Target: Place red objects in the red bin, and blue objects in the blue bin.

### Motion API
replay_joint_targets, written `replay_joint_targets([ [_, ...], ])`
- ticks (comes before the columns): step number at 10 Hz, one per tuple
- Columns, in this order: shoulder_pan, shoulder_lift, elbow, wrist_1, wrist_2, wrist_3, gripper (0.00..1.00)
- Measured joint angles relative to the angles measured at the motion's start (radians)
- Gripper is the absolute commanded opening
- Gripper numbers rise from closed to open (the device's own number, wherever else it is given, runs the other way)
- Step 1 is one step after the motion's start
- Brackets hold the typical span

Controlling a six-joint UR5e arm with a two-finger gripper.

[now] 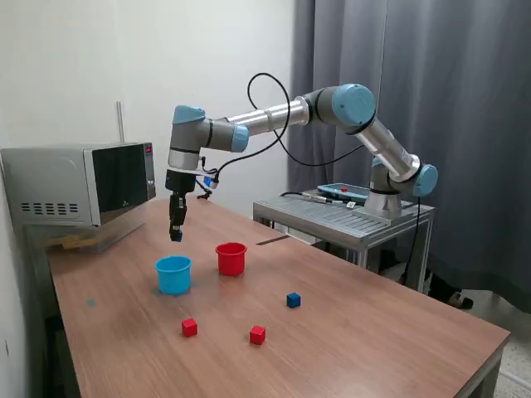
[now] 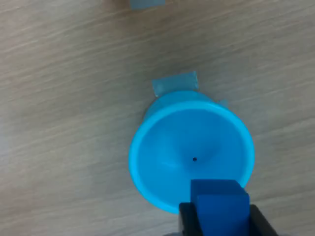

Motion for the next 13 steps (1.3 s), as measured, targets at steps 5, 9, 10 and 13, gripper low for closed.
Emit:
replay_joint_targets([
  [5,0.004,0.030,-0.008,0.001,0.003,-0.004,0.00],
  [9,0.011,0.039,-0.005,0.001,0.004,-0.010,0.00],
  [10,0.012,0.040,-0.003,0.001,0.005,-0.010,0.00],
  [13,0.013,0.046,0.004,0.001,0.005,-0.010,0.00],
])
